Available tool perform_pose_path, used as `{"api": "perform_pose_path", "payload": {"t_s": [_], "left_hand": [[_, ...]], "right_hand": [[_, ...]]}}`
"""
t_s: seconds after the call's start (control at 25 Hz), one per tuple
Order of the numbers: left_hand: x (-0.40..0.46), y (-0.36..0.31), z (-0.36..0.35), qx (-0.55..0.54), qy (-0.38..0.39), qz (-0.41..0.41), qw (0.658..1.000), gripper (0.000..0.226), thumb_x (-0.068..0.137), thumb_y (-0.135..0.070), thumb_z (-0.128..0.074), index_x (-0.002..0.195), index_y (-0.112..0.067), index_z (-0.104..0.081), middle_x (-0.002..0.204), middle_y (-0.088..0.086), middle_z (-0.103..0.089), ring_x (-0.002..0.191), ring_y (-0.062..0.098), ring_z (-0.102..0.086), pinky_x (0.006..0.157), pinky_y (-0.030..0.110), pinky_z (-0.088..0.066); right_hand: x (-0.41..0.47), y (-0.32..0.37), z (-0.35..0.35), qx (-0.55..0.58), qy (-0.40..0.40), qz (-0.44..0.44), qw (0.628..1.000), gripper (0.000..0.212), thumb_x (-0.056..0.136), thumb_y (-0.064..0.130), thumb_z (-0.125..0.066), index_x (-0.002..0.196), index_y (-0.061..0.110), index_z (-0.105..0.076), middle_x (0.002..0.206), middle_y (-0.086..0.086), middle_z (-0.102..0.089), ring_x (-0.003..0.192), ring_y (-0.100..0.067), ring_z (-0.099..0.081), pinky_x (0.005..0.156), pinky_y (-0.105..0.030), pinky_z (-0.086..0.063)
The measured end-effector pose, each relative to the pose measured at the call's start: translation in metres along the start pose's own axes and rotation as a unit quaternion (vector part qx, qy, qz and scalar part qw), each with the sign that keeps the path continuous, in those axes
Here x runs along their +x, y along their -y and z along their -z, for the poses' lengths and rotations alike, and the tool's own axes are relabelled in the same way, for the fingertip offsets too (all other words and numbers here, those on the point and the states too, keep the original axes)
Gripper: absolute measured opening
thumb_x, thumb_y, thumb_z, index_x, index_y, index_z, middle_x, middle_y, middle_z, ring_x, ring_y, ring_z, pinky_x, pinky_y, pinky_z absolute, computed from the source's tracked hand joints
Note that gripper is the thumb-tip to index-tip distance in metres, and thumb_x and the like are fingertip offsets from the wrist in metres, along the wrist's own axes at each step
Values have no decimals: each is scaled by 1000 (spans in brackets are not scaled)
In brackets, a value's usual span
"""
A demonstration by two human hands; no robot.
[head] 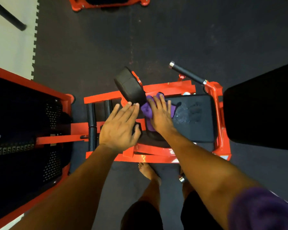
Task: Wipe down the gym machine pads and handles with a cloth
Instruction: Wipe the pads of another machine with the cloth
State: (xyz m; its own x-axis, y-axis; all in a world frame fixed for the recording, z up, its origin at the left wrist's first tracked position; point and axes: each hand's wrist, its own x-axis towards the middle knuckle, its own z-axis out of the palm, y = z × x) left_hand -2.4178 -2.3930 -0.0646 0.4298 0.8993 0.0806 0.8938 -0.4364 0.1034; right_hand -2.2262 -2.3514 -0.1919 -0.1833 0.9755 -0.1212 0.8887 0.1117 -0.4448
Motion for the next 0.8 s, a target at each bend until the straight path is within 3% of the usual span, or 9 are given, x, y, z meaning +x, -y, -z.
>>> {"api": "perform_pose_path", "payload": {"t_s": [0.12, 0.24, 0.32, 0.44, 0.56, 0.64, 0.8], "left_hand": [[0, 0, -1, 2, 3, -5, 1000, 72, 92, -32, -48, 156, -2, -39, 161, 12, -41, 154, 26, -31, 125, 52, -26], [0, 1, 0, -6, 12, -11, 1000, 78, 88, -32, -51, 159, -3, -34, 167, 13, -29, 156, 24, -26, 126, 50, -23], [0, 1, 1, -1, 9, -10, 1000, 79, 87, -32, -53, 158, -2, -35, 167, 15, -29, 156, 25, -26, 125, 50, -24], [0, 1, 1, 8, 3, -11, 1000, 78, 88, -32, -50, 157, 0, -35, 166, 17, -29, 155, 28, -27, 125, 51, -23], [1, 0, 2, 17, 20, -13, 1000, 80, 87, -32, -48, 158, 1, -32, 167, 19, -26, 156, 29, -24, 126, 51, -21], [1, 0, 2, 19, 17, -2, 1000, 80, 88, -32, -47, 158, 2, -30, 167, 19, -24, 157, 29, -22, 127, 51, -19], [1, -1, 2, 19, 20, 19, 999, 82, 86, -33, -47, 159, 1, -30, 168, 19, -24, 157, 29, -23, 127, 50, -19]], "right_hand": [[-14, 2, -31, -73, 14, -62, 995, 91, 75, 41, -66, 157, 29, -27, 166, -6, -22, 155, -36, -8, 118, -68, -8], [-78, -5, -34, -70, 14, -8, 997, 99, 73, 41, -77, 158, 27, -28, 168, -6, -17, 155, -37, -6, 120, -63, -14], [-99, -15, -34, -58, 16, 1, 998, 91, 77, 35, -75, 157, 26, -32, 167, -6, -20, 155, -35, -7, 122, -60, -11], [-38, -12, -29, -9, -30, -80, 996, 78, 81, 19, -69, 152, 26, -40, 161, -3, -34, 153, -31, -18, 120, -57, -17], [49, -10, -14, -20, -25, -142, 989, 73, 81, 20, -70, 148, 27, -42, 153, 1, -42, 150, -27, -24, 119, -54, -17], [46, -13, -14, -14, -25, -120, 992, 76, 78, 25, -67, 150, 26, -41, 155, -1, -41, 150, -29, -25, 121, -54, -16], [-69, -18, -26, 5, -17, -7, 1000, 84, 74, 16, -72, 152, 22, -42, 163, -7, -31, 153, -35, -17, 122, -58, -16]]}}
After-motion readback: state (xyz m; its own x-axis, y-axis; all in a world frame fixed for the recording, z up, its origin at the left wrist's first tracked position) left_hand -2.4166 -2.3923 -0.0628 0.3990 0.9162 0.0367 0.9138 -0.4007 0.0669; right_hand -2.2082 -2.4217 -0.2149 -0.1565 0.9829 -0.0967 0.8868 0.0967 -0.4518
